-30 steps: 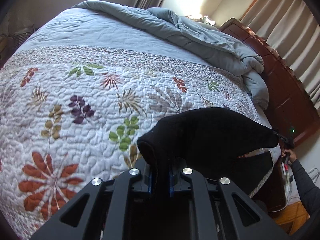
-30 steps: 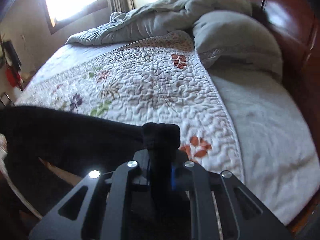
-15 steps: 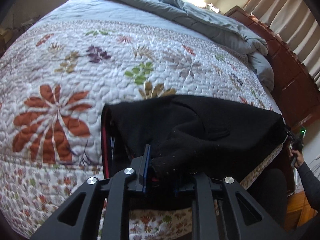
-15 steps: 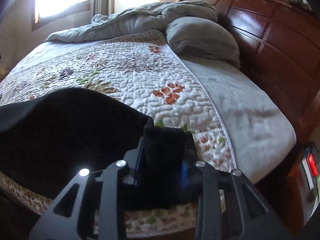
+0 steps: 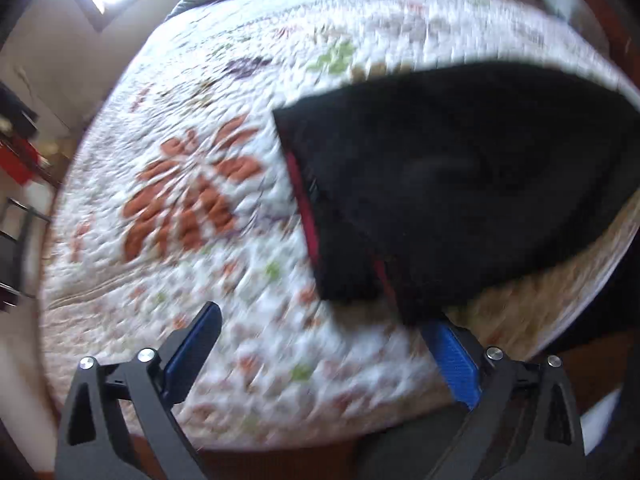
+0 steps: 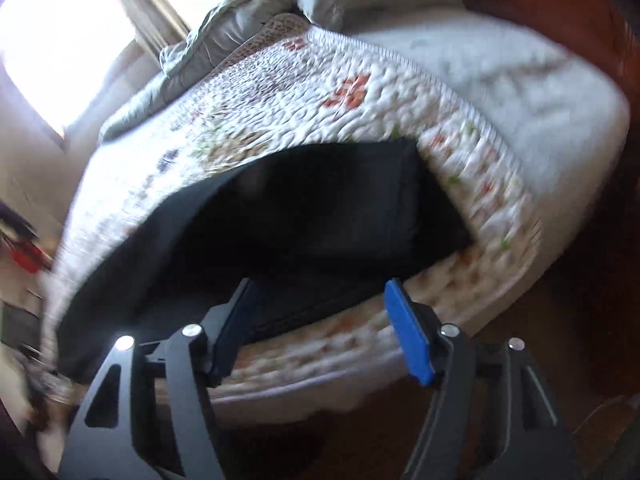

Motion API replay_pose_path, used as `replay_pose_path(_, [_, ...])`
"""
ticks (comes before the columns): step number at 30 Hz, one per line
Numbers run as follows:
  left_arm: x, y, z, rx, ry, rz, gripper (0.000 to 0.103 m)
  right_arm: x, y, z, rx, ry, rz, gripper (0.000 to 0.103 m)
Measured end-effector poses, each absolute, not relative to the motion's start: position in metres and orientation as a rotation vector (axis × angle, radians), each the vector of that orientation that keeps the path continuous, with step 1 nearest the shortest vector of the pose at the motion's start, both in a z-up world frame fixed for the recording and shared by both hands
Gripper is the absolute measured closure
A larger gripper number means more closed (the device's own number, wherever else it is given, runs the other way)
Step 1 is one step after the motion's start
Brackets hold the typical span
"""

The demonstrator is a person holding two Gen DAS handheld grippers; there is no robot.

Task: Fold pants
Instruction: 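Lift the waistband with both grippers and fold it over toward the leg hems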

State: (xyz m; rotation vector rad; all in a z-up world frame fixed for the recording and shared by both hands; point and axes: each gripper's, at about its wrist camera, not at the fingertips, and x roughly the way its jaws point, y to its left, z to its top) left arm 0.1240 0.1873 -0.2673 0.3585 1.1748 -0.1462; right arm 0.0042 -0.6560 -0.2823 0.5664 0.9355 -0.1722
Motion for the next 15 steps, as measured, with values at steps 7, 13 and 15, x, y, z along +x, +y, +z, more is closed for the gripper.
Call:
replay_pose_path(7, [0.094,0.215,-0.231,-0.226,1.146,-0.259,0.004,0.009,-0.66,-0.261,0.897,0.889,-0.101,0.026])
replay_pose_path(13, [0.126,0.209,-0.277,-0.741,1.275,-0.256,0.004,0.037,-0.71,-0.252,1.331,0.886,-0.199,0.01])
replay_pose_path(15, [0.134,0.21,-0.283,-0.781,1.285,-0.243,0.005,0.047,-0.727,-0.255,1.461,0.937,-0.246,0.01])
